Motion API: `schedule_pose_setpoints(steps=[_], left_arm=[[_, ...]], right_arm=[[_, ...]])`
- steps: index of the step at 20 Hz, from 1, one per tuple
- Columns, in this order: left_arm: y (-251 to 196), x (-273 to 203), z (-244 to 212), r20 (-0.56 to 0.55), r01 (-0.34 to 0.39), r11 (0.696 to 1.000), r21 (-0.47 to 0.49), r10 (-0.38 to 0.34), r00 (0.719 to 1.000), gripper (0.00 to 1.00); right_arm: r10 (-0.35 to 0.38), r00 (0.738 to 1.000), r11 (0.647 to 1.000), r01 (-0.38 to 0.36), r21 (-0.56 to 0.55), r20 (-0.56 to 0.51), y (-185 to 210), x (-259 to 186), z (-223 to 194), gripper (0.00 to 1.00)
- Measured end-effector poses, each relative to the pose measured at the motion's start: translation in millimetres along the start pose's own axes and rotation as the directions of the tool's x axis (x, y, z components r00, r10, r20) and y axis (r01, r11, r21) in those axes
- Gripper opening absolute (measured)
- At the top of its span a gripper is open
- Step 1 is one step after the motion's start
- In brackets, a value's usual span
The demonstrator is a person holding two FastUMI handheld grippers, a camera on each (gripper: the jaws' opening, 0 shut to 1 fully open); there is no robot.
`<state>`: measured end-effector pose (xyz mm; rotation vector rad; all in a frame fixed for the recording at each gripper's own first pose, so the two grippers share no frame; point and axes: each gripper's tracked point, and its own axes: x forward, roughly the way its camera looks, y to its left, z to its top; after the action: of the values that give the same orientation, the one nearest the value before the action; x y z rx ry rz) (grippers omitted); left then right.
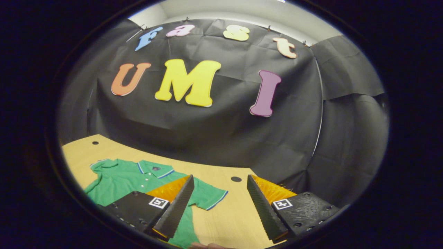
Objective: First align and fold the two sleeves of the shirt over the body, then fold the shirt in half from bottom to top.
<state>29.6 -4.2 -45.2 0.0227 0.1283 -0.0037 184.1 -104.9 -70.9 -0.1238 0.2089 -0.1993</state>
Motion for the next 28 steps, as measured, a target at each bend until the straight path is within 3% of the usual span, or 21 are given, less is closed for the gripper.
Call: schedule_pose_setpoints(steps=[4,9,13,17,19,20,23,24,25,28], left_arm=[[2.1,0.3,-0.2,0.005,0.0,1.0,0.009,0.0,1.0,1.0],[12.4,4.3,-3.1,-0.001,-0.012,1.0,0.006,0.012,1.0,1.0],[26.7,10.0,-5.5,-0.009,-0.043,0.999,-0.001,0.043,0.999,1.0],[33.4,14.7,-7.9,-0.007,-0.055,0.998,0.0,0.055,0.998,1.0],[33.7,15.8,-9.1,-0.013,-0.052,0.999,-0.003,0.052,0.999,1.0],[33.9,16.0,-9.0,-0.013,-0.052,0.999,-0.004,0.052,0.999,1.0],[37.9,17.3,-10.3,-0.015,-0.058,0.998,-0.005,0.057,0.998,1.0],[38.6,17.4,-10.4,-0.017,-0.058,0.998,-0.006,0.058,0.998,1.0],[38.9,17.5,-11.5,-0.019,-0.058,0.998,-0.007,0.058,0.998,1.0],[38.3,19.9,-13.7,-0.025,-0.053,0.998,-0.013,0.053,0.998,1.0]], right_arm=[[-0.038,0.987,0.998,0.044,0.037,-0.153,1.9,70.8,-44.2,0.93],[-0.057,0.967,0.996,0.072,0.052,-0.246,18.0,128.9,-84.4,0.93],[-0.085,0.928,0.983,0.138,0.124,-0.363,12.9,153.5,-121.7,0.96],[-0.05,0.893,0.97,0.15,0.192,-0.448,18.8,163.0,-147.4,0.89],[-0.009,0.888,0.952,0.148,0.267,-0.46,23.7,164.7,-144.0,0.86],[-0.022,0.883,0.941,0.176,0.289,-0.469,21.5,166.8,-147.7,0.72],[0.016,0.887,0.942,0.142,0.305,-0.461,24.9,174.4,-144.7,0.28],[0.026,0.879,0.941,0.14,0.31,-0.476,28.8,172.6,-146.0,0.27],[0.027,0.883,0.944,0.131,0.302,-0.468,27.4,175.8,-143.0,0.1],[0.019,0.886,0.967,0.1,0.232,-0.464,29.0,176.9,-142.5,0.03]])
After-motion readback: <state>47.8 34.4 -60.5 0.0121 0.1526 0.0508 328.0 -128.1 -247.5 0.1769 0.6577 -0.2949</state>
